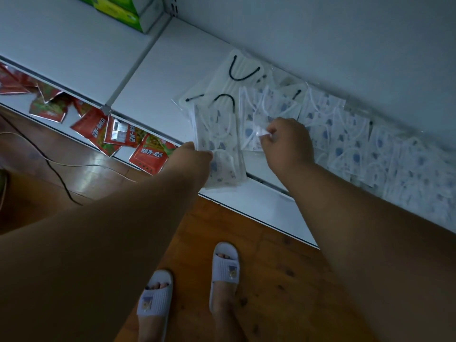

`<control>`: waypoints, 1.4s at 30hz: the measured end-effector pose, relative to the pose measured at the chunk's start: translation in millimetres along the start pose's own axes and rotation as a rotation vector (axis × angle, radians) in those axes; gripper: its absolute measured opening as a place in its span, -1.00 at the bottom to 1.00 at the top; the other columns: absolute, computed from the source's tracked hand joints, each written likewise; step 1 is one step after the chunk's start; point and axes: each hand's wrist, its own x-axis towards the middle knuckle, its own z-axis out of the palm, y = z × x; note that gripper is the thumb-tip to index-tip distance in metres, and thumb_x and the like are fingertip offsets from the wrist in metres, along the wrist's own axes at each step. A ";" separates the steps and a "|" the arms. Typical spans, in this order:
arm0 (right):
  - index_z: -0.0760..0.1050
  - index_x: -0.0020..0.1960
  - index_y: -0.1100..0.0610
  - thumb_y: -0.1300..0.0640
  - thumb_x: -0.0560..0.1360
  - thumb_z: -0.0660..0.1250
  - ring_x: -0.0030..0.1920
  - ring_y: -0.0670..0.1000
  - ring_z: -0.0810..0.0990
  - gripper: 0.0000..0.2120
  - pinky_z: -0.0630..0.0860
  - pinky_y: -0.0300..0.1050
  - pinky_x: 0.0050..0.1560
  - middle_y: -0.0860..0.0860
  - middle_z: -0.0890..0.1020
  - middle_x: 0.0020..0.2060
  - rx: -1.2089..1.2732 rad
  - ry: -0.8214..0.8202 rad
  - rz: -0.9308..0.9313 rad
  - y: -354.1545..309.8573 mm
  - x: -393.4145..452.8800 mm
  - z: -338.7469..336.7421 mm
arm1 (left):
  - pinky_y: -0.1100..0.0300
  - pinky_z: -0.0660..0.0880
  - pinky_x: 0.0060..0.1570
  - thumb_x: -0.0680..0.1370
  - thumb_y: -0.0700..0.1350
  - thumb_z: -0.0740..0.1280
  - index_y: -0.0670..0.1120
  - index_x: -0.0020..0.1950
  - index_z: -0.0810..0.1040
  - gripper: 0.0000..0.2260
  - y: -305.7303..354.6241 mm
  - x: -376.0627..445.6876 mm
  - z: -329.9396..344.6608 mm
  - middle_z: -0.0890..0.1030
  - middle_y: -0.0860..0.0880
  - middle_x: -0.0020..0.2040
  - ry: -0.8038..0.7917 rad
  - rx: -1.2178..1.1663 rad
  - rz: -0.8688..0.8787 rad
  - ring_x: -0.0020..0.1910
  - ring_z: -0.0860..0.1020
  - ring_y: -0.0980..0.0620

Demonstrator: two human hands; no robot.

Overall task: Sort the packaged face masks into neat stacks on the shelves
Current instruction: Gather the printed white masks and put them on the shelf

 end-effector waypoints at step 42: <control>0.37 0.37 0.21 0.13 0.54 0.31 0.37 0.23 0.37 -0.57 0.35 0.05 0.34 0.20 0.34 0.41 -0.157 -0.167 0.072 59.1 -9.8 -22.3 | -0.09 0.60 0.10 0.57 -0.01 0.40 -0.09 0.25 0.57 -0.70 4.6 -21.7 40.4 0.65 -0.09 0.01 -0.089 -0.026 0.135 0.00 0.63 -0.13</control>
